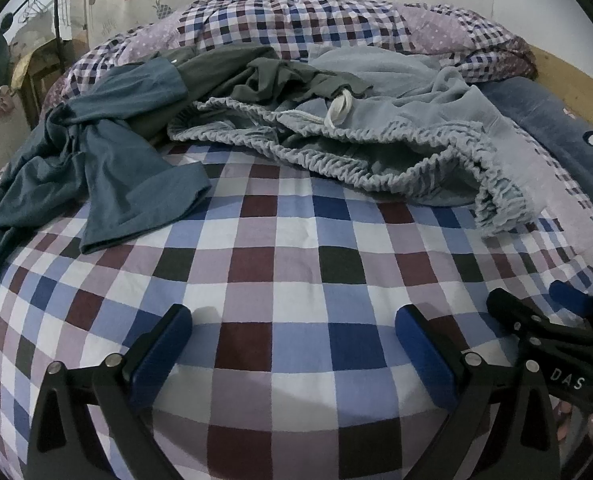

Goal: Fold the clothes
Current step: 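Move both tools toward the light grey sweatpants on the bed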

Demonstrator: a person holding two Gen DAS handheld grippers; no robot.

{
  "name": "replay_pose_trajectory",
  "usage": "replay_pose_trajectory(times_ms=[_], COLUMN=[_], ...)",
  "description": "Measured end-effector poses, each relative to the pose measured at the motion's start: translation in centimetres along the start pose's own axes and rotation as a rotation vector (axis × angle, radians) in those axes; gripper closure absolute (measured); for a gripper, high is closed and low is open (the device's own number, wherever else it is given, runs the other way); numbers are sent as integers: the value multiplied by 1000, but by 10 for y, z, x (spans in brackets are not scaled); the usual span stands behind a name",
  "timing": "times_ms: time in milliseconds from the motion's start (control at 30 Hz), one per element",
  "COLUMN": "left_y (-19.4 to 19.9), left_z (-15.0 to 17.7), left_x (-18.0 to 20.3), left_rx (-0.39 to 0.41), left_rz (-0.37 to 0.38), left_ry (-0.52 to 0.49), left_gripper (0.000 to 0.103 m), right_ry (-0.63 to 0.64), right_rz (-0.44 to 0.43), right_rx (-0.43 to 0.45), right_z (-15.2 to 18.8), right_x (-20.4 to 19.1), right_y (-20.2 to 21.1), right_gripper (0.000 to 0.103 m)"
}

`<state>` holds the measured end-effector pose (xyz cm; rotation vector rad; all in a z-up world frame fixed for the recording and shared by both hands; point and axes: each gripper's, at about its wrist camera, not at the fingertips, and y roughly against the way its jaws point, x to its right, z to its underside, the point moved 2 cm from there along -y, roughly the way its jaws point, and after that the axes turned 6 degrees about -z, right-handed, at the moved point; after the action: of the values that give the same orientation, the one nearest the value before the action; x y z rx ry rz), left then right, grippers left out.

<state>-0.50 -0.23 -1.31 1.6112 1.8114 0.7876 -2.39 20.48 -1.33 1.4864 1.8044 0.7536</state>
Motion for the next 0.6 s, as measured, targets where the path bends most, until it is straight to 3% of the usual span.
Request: replay_pose_trajectory(times_ms=[167,367,500,600], left_y=[6,21,29,30], left_z=[-1,-5,-7,-8], left_x=[-1,-1,-4,-7], left_rx=[17,63,78,63], left_rz=[-5,68,114,150], left_ry=[3,43,68,99], left_gripper=[0,3,6,8], right_ry=[-4,0,21,56], right_rz=[-27,-97,-70,-46], right_rx=[12,56,106,140], right_z=[0,-1,-4,-8], right_x=[1,0,-2,-7], right_y=[4,16,26,34], right_gripper=[0,0,2,10])
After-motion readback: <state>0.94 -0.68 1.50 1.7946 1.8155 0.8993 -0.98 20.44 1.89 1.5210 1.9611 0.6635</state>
